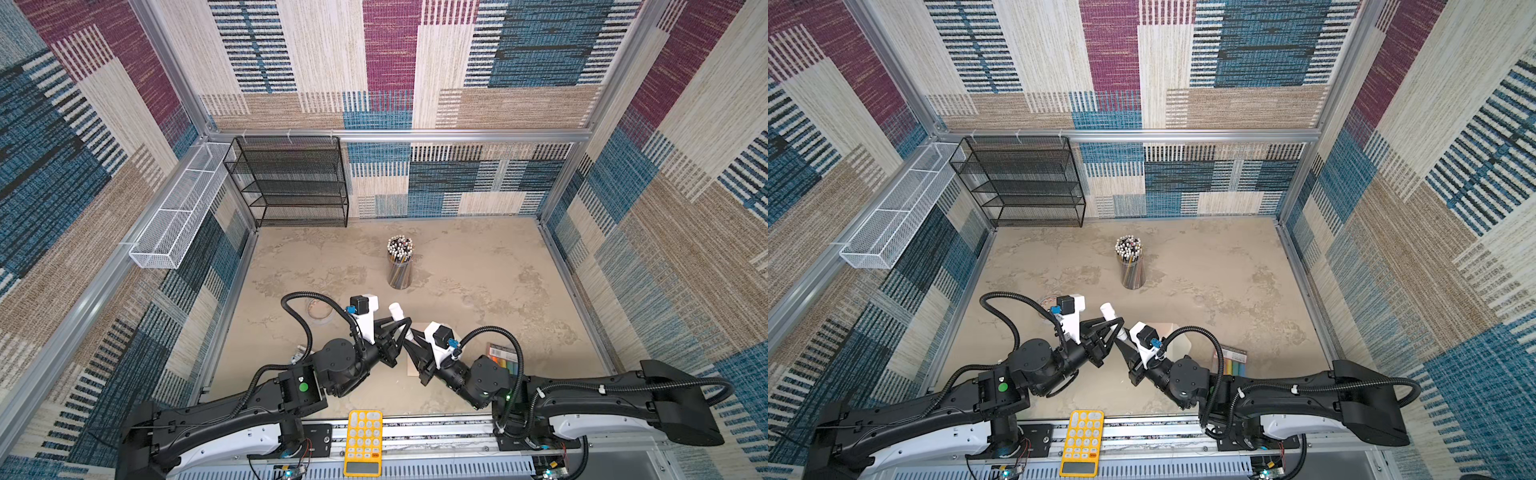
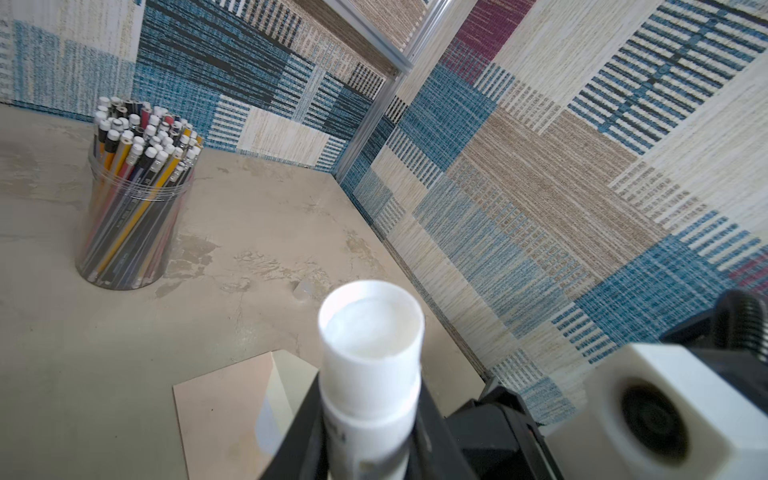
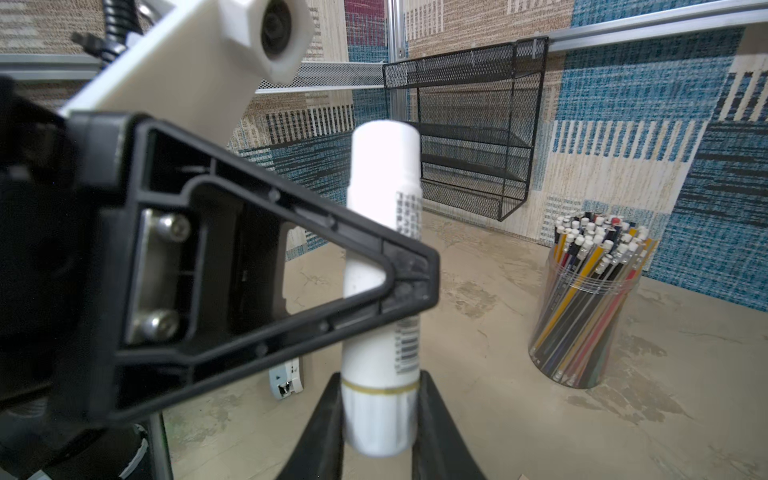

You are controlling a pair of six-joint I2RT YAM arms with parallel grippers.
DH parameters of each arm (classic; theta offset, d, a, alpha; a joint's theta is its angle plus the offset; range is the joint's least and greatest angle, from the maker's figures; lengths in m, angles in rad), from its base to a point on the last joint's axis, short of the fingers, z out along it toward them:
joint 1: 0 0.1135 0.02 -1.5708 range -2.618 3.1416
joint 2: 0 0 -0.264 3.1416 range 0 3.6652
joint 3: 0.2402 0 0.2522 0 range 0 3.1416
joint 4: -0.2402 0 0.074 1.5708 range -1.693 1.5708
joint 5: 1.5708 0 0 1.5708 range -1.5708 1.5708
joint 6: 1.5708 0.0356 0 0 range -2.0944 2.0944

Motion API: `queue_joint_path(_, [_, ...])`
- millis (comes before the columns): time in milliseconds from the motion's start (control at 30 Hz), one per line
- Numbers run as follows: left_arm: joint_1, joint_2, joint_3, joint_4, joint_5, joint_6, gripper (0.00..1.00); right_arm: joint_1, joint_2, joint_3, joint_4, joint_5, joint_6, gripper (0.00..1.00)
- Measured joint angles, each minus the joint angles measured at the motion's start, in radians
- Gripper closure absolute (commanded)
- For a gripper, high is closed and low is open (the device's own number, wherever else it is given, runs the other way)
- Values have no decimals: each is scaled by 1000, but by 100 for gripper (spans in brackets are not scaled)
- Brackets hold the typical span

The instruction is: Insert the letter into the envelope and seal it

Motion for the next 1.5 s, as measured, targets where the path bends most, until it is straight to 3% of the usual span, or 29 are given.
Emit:
queue_joint_path(300, [76, -129, -25, -69, 254, 32, 100, -3, -84, 53, -173, -190, 56, 95])
queue_joint_path(500, [87, -203, -80, -65, 377, 39, 100, -8, -142, 55, -270, -340, 105, 90])
queue_joint_path(600, [88, -222, -91, -63, 413, 42, 100, -12, -157, 64, -307, -385, 111, 77])
queue_joint_path(700, [88, -232, -92, -66, 421, 43, 100, -12, -165, 75, -336, -396, 101, 46])
queue_joint_path(833, [94, -235, -80, -128, 340, 45, 100, -9, -174, 51, -332, -384, 37, 34])
queue_joint_path(933, [94, -238, -63, -164, 253, 45, 100, -9, -169, 2, -317, -314, -14, 31])
queue_joint_path(1200, [93, -187, -50, -147, 5, 44, 100, -8, -56, -89, -66, -97, -84, 33])
queue_joint_path(1500, [93, -32, 34, -116, -143, 8, 100, 3, 220, -19, 262, 51, -231, 35])
